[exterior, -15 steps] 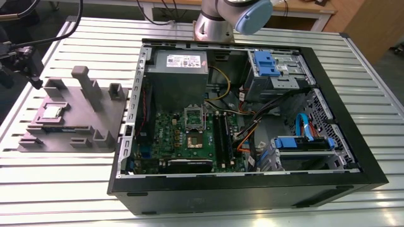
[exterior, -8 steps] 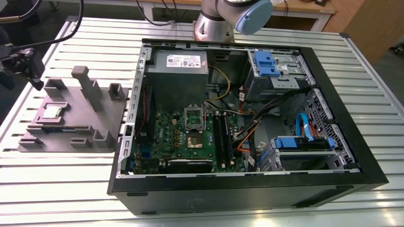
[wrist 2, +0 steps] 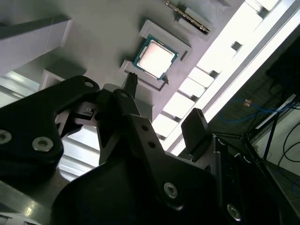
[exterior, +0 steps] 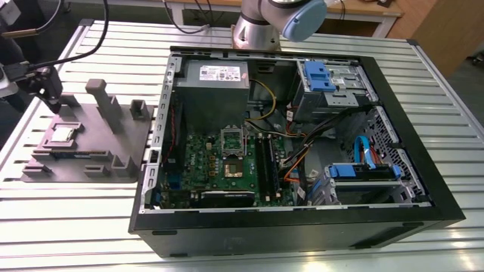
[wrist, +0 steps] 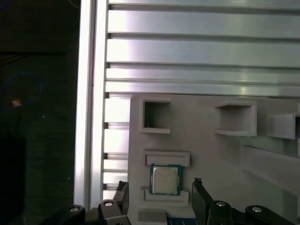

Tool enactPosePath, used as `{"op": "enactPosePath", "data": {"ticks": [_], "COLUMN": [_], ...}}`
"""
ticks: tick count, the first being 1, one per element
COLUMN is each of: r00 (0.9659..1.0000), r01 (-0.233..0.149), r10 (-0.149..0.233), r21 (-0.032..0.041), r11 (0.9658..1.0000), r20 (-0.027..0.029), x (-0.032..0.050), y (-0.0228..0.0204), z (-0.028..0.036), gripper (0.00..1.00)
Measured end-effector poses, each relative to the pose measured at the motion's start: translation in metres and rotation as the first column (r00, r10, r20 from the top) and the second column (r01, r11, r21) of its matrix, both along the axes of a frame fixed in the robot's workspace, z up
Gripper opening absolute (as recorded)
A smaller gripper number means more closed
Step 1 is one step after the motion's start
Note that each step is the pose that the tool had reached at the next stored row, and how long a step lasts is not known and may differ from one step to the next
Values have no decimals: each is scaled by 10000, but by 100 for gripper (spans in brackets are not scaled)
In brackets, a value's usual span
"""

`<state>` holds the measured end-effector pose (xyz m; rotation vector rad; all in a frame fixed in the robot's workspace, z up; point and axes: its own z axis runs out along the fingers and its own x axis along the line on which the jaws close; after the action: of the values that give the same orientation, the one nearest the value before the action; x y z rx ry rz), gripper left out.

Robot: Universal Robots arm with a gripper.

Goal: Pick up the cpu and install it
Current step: 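Pick up the cpu and move it towards the insertion slot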

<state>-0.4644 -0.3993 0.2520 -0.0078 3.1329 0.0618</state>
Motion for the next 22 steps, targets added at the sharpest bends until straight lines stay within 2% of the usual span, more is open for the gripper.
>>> {"op": "enactPosePath", "data": {"ticks": [3,12,17,22], "r00": [10000,10000,9999,9999], "r01": [1,0,-126,-121], "r10": [-1,0,126,121], "r21": [0,-4,-27,-29], "r11": [10000,10000,9999,9999], "r20": [0,-4,-105,-112], "x": [4,5,5,9], "y": [1,0,0,-1], "z": [-49,-67,-135,-226], "gripper": [65,65,65,65]}}
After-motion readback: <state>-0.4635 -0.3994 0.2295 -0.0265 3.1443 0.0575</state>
